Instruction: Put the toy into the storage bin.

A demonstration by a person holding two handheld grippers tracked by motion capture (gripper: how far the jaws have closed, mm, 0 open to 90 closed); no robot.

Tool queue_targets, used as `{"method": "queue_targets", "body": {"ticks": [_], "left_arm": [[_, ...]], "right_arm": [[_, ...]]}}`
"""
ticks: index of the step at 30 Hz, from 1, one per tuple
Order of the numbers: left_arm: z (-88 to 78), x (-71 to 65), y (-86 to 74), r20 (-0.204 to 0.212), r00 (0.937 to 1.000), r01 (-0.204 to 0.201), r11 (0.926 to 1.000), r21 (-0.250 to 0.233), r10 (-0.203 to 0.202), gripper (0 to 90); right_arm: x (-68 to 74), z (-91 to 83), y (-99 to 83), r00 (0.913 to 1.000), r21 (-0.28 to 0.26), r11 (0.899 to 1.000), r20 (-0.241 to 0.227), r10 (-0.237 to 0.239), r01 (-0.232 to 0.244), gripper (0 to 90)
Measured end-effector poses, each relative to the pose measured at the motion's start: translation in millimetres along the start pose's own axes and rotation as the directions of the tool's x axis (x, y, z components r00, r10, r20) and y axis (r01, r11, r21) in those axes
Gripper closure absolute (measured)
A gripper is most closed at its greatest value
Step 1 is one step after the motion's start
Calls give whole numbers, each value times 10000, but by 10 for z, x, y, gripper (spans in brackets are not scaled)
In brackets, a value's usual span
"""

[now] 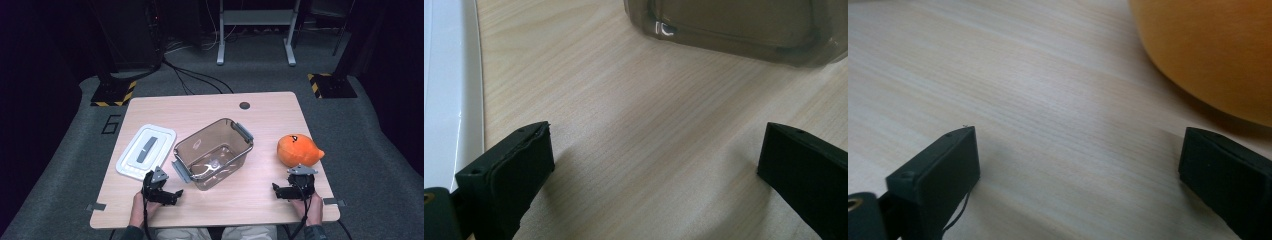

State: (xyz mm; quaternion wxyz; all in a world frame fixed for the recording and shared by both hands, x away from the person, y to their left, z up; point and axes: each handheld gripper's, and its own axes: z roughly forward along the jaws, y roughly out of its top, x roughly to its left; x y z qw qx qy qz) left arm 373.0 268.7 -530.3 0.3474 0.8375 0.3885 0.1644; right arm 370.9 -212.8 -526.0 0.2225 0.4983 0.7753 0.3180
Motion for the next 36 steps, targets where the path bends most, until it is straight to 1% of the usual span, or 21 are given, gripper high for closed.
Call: {"method": "queue_targets", "body": {"ticks": [1,2,3,4,6,8,9,13,14,16,17,20,21,22,27,28,29,32,33,34,36], "left_arm": [[0,0,0,0,10000,0,10000,0,0,12],[6,-3,-2,-29,10000,28,10000,-66,-28,12],[2,0,0,-25,10000,-27,10000,-17,27,12],[2,-1,-1,-27,10000,-21,10000,-19,21,13],[2,0,0,-25,10000,-29,10000,-14,29,13],[3,0,-1,-23,10000,-22,10000,-24,22,13],[3,0,-1,-23,10000,-22,10000,-24,22,13],[3,-1,-1,-31,10000,-8,10000,-34,8,13],[3,-1,-1,-31,10000,-8,10000,-34,8,13],[2,0,-1,-27,10000,-21,10000,-23,20,14],[3,0,-1,-33,10000,-8,10000,-34,7,14],[5,-3,-1,-33,10000,32,10000,-64,-33,14],[4,-2,-1,-28,10000,18,10000,-55,-18,14],[2,1,-1,-28,10000,-23,10000,-25,23,15],[2,-1,0,-23,10000,29,10000,-24,-29,15],[2,-1,0,-20,10000,28,10000,-30,-28,15],[2,-1,0,-20,10000,28,10000,-30,-28,15],[0,2,0,-19,10000,-11,10000,-2,11,15],[2,-1,0,-23,10000,40,10000,-30,-40,15],[2,-1,0,-25,10000,38,10000,-34,-38,15],[2,-1,0,-25,10000,38,10000,-33,-38,16]], "right_arm": [[0,0,0,10000,0,10000,0,0,0,29],[8,-40,12,9998,-115,9998,128,152,-150,31],[8,-40,12,9998,-115,9998,128,152,-150,31],[15,-70,30,9995,-163,9994,52,304,-303,32],[14,-202,127,9991,-393,9984,110,411,-406,35],[0,-286,198,9985,-563,9972,189,504,-493,44],[0,-286,198,9985,-563,9972,189,504,-493,44],[-86,-432,386,9975,-708,9965,523,471,-434,48],[-86,-432,386,9975,-708,9965,523,471,-434,48],[-184,-517,570,9959,-789,9961,782,445,-383,50],[-211,-532,612,9951,-806,9961,886,428,-356,51],[-298,-549,729,9936,-825,9958,1030,474,-390,53],[-298,-549,729,9936,-825,9958,1030,474,-390,53],[-349,-542,795,9928,-787,9961,1093,490,-405,55],[-445,-504,895,9912,-685,9963,1184,594,-515,75],[-500,-479,924,9908,-564,9970,1216,589,-524,92],[-500,-479,924,9908,-564,9970,1216,589,-524,92],[-621,-422,985,9897,-380,9968,1227,741,-699,109],[-621,-422,985,9897,-380,9968,1227,741,-699,109],[-669,-403,1015,9900,-253,9974,1226,696,-670,124],[-736,-376,1048,9914,-112,9974,1099,713,-705,148]]}}
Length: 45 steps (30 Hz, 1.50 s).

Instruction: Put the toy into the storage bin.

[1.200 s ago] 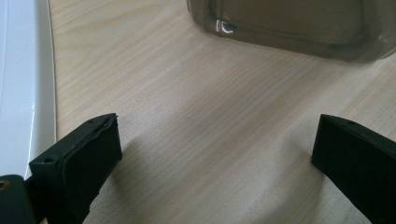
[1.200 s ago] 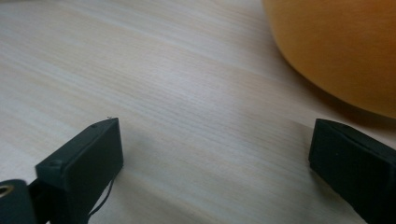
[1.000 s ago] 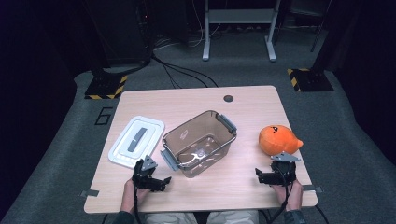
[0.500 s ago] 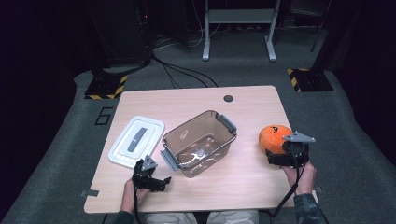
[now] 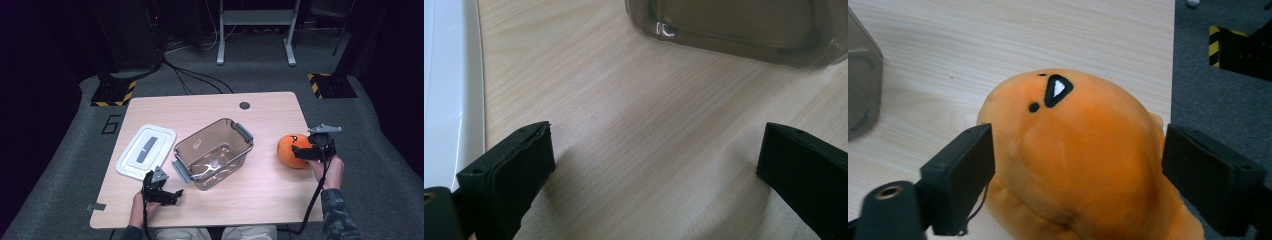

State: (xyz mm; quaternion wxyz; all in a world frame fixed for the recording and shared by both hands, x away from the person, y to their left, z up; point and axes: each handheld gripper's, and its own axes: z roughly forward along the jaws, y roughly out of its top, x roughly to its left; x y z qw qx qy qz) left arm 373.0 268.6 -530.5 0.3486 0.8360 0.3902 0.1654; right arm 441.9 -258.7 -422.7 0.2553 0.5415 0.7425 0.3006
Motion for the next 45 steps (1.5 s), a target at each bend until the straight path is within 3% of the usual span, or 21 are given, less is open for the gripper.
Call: {"method": "queue_targets", "body": {"ticks": [5,8,9,10,11,12,15,18,25,31,45], "left_arm": [[0,0,0,0,10000,-7,10000,1,7,16],[0,0,0,2,10000,-5,10000,1,5,16],[0,0,0,2,10000,-5,10000,1,5,16],[0,0,0,1,10000,-4,10000,0,4,16],[0,0,0,1,10000,-4,10000,0,4,16],[0,0,0,-1,10000,-8,10000,0,8,16],[0,-1,0,-1,10000,-3,10000,2,3,16],[0,0,0,-2,10000,-7,10000,-1,7,16],[0,-1,0,3,10000,1,10000,-1,-1,16],[0,-2,0,-5,10000,16,10000,-4,-16,16],[0,-2,-1,-16,10000,32,10000,-17,-32,18]], "right_arm": [[-68,70,17,9993,465,9989,-377,-85,103,223],[-88,125,-23,9969,737,9972,-789,-77,135,336],[-88,125,-23,9969,737,9972,-789,-77,135,336],[-83,147,-37,9958,921,9957,-910,-16,101,420],[-83,147,-37,9958,921,9957,-910,-16,101,420],[-64,151,-51,9957,1020,9947,-927,-31,125,515],[-34,157,-62,9959,1026,9944,-886,-163,254,595],[28,130,-87,9973,770,9967,-699,-218,272,675],[95,52,-93,9994,250,9997,-345,9,0,698],[148,-19,-73,9987,-71,10000,-512,30,-33,697],[302,-234,105,9964,-689,9969,-729,-431,381,691]]}}
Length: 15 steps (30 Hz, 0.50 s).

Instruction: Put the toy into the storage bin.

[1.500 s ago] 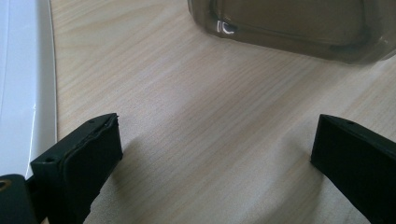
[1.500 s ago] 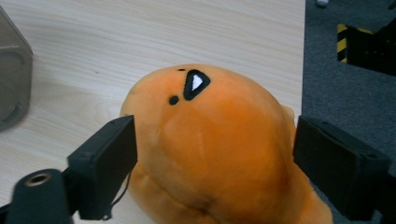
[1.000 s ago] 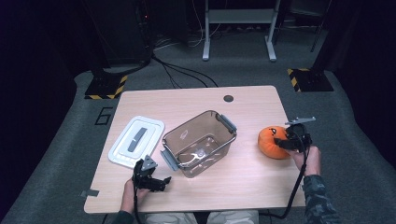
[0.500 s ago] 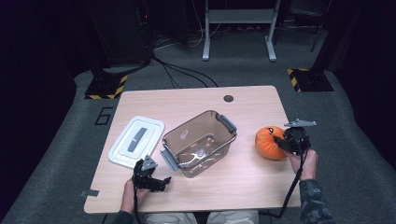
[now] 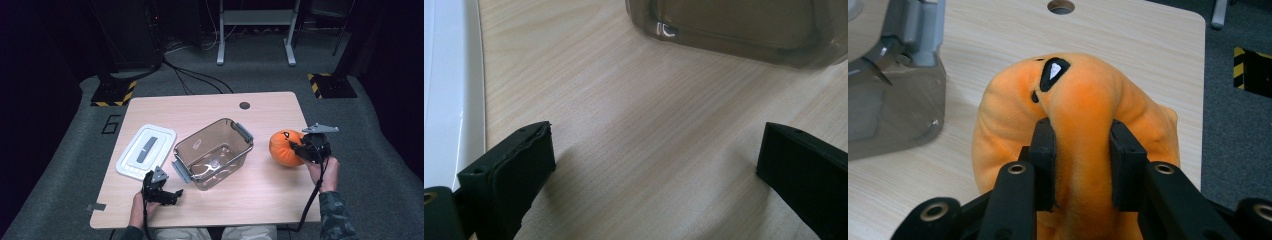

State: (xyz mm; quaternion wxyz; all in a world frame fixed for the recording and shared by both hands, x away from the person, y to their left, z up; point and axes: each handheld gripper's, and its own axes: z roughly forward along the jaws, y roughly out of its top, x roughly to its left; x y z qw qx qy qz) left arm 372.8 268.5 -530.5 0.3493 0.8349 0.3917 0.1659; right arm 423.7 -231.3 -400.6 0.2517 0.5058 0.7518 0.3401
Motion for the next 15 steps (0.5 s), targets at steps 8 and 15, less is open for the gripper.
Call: {"method": "queue_targets", "body": {"ticks": [8,15], "left_arm": [[0,0,0,3,10000,-1,10000,3,1,18],[0,0,0,1,10000,-3,10000,2,3,18]], "right_arm": [[73,-59,82,9995,-189,9994,-109,-293,290,689],[130,-115,169,9981,-394,9975,-169,-594,587,687]]}}
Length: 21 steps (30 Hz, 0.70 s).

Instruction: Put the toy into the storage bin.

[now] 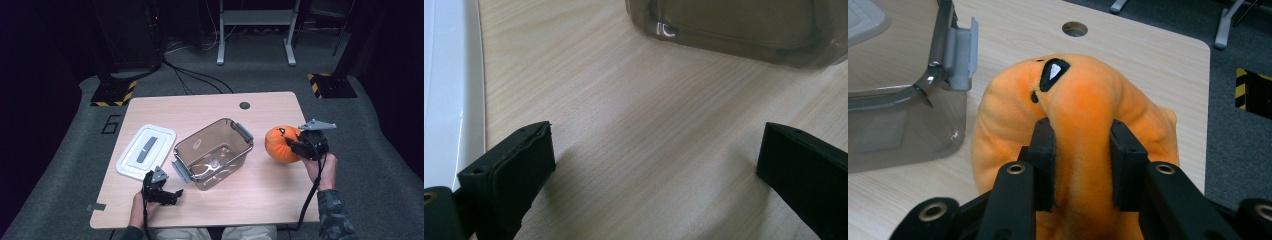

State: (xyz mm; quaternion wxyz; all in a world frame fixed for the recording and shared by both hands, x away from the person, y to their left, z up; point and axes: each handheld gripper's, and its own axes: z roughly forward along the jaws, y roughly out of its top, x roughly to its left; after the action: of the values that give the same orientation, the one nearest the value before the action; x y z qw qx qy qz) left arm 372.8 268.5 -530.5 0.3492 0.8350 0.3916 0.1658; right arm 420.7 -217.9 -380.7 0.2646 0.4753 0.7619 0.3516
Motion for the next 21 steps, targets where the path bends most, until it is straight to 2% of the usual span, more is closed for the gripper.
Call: {"method": "queue_targets", "body": {"ticks": [8,21], "left_arm": [[0,0,0,0,10000,2,10000,1,-2,18],[0,0,0,1,10000,0,10000,2,0,18]], "right_arm": [[62,-33,144,9998,-242,9995,-39,-192,191,687],[136,15,426,9981,-501,9968,-19,-623,621,687]]}}
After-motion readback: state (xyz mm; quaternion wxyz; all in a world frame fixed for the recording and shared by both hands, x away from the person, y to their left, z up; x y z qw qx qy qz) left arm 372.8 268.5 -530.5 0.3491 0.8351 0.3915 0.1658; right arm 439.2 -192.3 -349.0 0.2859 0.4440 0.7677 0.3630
